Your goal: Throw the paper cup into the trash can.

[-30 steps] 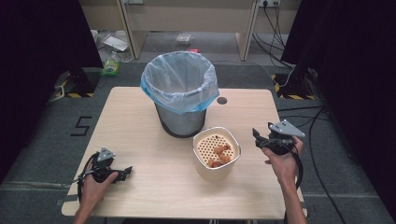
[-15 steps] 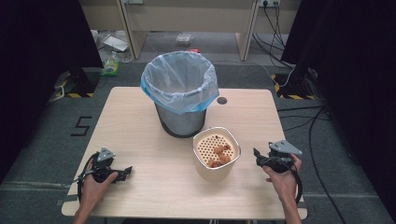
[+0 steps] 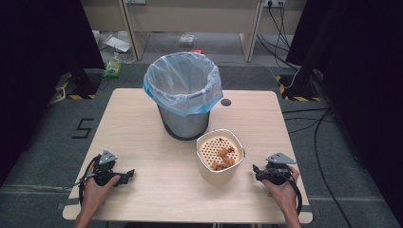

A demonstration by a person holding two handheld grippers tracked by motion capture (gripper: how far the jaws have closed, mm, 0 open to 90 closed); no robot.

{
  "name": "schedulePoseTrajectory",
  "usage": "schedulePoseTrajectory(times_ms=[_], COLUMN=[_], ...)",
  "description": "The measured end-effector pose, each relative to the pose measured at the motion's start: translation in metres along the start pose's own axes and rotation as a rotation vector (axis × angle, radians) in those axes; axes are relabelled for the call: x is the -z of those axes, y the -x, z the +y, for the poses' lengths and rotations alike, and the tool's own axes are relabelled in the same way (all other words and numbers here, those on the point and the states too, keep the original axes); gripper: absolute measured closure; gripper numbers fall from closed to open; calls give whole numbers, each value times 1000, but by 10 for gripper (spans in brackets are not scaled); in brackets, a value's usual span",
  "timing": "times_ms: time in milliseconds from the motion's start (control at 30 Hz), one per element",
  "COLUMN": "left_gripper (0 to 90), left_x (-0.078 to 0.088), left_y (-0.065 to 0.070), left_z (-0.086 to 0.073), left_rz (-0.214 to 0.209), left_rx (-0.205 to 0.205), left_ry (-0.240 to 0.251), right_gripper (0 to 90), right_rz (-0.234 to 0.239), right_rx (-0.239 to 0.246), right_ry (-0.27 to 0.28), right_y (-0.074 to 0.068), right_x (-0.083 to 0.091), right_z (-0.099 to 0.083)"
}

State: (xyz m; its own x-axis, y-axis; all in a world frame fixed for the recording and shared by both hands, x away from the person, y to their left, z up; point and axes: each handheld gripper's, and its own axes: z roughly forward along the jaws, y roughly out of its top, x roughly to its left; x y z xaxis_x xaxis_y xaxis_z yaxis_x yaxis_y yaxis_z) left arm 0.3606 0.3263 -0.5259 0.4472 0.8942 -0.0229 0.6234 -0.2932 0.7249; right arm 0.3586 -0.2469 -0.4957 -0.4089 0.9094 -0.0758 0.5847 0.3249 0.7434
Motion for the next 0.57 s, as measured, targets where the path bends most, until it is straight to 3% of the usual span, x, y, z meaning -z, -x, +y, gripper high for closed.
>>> schedulePoseTrajectory(times_ms=[67,100,133,200,267,367,567], left_gripper=[0,0,0,0,0,0,0], left_x=[0,0,0,0,0,0,0], left_y=[0,0,0,0,0,0,0], left_z=[0,0,0,0,0,0,0], left_rz=[0,0,0,0,0,0,0], left_rx=[0,0,0,0,0,0,0], left_ry=[0,0,0,0,0,0,0], right_gripper=[304,296,287,291,281,235,232], right_rz=[-15,-28,-24,27,46,53,59], right_rx=[31,75,77,17,-13,-38,-44], right_ry=[-37,-61,-80,-46,-33,-19,-22], right_y=[-3,-4,-6,-7,-6,-3,-3], right_x=[-3,-6,-8,-10,-10,-12,-12], right_z=[-2,-3,-5,-9,-12,-15,-15])
